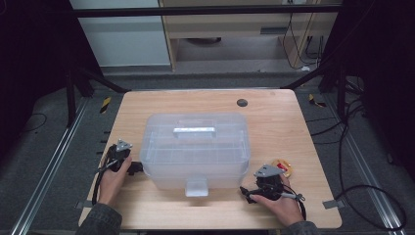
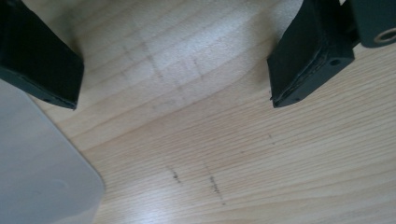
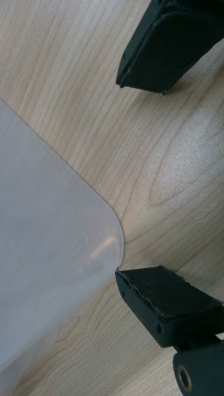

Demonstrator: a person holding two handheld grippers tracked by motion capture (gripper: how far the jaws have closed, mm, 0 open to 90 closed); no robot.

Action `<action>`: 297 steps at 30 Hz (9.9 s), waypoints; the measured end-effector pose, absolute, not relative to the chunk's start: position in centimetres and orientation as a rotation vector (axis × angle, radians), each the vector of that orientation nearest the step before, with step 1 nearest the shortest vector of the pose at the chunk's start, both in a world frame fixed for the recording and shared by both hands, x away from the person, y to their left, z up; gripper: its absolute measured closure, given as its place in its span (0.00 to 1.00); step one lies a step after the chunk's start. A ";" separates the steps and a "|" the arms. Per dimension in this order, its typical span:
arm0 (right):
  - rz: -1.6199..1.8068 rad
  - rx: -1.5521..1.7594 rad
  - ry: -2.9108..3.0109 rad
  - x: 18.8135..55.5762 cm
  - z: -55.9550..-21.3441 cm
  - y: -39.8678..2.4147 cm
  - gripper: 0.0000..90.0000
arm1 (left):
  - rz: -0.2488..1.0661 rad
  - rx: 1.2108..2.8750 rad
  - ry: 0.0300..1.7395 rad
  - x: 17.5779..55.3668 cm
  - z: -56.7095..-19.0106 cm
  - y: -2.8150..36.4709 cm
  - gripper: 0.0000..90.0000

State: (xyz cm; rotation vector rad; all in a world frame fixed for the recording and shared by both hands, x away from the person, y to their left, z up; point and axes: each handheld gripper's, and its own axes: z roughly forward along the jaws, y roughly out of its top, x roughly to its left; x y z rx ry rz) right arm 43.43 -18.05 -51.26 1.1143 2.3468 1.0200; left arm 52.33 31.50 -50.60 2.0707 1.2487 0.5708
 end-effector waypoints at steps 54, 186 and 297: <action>0.896 0.795 2.400 45.1 -28.4 -15.5 0.53 | 0.408 2.139 0.843 40.9 -47.0 28.8 0.03; 0.774 0.588 2.700 57.4 -26.8 -4.7 0.74 | 0.390 1.947 0.839 40.5 -44.4 29.3 0.22; 0.802 1.120 2.276 51.6 -29.3 -20.1 0.85 | 0.582 2.081 0.971 47.0 -35.4 26.6 0.67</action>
